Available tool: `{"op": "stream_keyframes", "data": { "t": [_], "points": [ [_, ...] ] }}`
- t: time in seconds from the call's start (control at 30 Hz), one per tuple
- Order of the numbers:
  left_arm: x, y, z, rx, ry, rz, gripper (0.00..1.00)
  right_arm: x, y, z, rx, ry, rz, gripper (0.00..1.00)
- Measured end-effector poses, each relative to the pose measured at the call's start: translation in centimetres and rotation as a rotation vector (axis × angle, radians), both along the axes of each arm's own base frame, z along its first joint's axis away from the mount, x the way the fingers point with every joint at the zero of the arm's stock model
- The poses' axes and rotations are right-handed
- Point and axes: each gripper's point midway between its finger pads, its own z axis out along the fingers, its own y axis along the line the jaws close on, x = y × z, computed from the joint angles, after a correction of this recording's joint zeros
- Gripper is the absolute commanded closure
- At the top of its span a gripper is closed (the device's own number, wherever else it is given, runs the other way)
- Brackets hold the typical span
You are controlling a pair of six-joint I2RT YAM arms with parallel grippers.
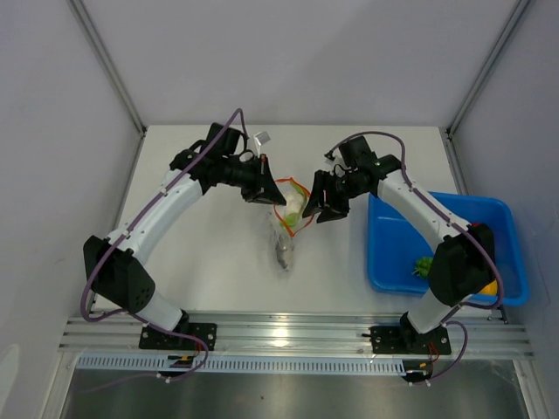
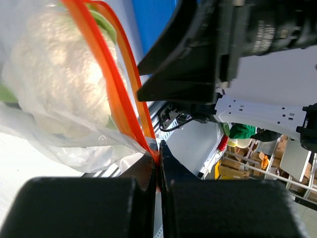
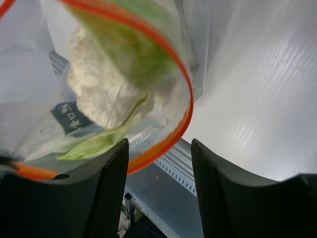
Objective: Place the food in the zip-top bag and seal the zipper
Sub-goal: Adjust the zipper food storage bag at the center of the board.
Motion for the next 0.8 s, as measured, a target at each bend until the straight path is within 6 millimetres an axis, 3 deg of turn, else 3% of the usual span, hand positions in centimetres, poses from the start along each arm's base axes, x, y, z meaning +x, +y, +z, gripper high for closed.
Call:
{"op": "stream_keyframes", "data": {
  "t": [0.27,0.4,0.53,0.8],
  "points": [
    [-0.3,-0.2,0.1,-0.003,0.001,-0.01,1.0,1.3,1.7,-3.4,0.024,0.075,-0.003,0.5],
    [-0.6,-0.3,0.2,-0.006,-0.003,-0.015,0.99,1.7,2.4,-4.4,0.046,0.084,0.003,0.63],
    [-1.0,-0.1,0.3,-0.005,-0.002,-0.016,0.99,2.2,3.2,-4.6,0.09,0.085,0.012,0.67],
    [-1.2,0.0,0.3,-0.003,-0.008,-0.014,1.0,2.4,4.1,-5.9,0.111,0.108,0.036,0.98]
  ]
}}
